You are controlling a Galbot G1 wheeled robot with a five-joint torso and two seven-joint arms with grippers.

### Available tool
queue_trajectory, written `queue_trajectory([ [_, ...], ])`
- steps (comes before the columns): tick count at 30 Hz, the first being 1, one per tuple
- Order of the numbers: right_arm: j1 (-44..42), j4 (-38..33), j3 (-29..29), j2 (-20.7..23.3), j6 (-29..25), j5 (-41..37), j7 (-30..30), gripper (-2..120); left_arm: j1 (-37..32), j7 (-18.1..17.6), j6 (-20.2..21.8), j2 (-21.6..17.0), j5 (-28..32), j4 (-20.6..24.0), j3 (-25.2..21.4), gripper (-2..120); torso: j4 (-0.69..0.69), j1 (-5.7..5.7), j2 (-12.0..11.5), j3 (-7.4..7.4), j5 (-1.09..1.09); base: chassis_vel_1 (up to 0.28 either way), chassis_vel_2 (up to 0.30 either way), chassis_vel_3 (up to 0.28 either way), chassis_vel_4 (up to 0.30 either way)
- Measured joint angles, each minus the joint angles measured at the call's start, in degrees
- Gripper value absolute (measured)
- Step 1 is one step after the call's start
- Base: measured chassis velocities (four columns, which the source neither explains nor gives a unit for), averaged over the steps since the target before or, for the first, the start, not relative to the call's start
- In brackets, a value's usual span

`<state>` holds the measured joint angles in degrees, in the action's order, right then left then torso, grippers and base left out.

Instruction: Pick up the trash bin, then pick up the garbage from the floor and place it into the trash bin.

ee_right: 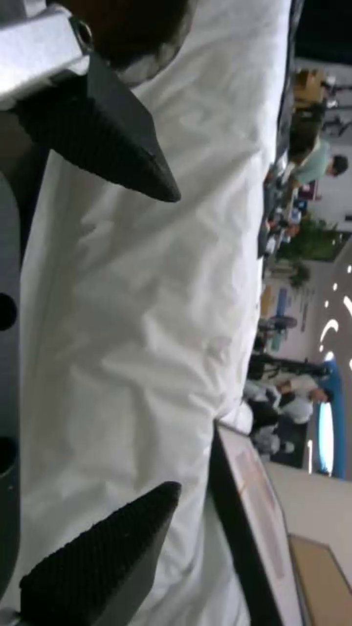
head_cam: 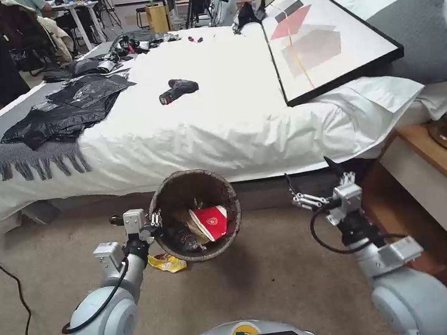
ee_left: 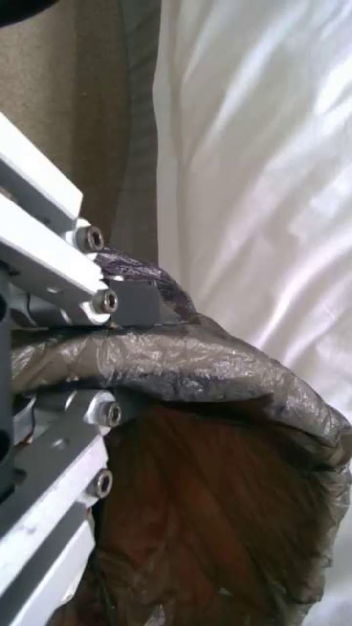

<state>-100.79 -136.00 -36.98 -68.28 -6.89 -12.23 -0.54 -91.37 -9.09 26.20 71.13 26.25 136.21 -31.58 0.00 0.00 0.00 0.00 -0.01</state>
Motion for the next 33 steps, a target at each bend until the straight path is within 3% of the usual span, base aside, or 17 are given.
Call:
queue_trajectory([
  [6,-3.1,1.8,-2.9,-8.2,-3.5,2.8,0.0,100,-0.5,0.0,-0.5,0.1,0.1,0.3,-0.3,6,-0.01,0.00,0.0,0.00,0.00,0.000,0.000,0.000,0.000],
  [10,-3.4,1.9,-2.9,-9.6,-3.8,3.0,-0.1,100,-0.7,0.0,-0.6,0.1,0.1,0.4,-0.5,6,0.01,0.00,0.0,0.00,0.00,0.000,0.000,0.000,0.000],
  [33,-3.1,1.8,-2.9,-8.3,-2.0,1.9,1.4,100,-1.1,2.1,0.3,0.2,0.0,0.9,-1.6,6,0.00,0.00,0.0,0.00,0.01,0.017,0.016,0.019,0.016],
])
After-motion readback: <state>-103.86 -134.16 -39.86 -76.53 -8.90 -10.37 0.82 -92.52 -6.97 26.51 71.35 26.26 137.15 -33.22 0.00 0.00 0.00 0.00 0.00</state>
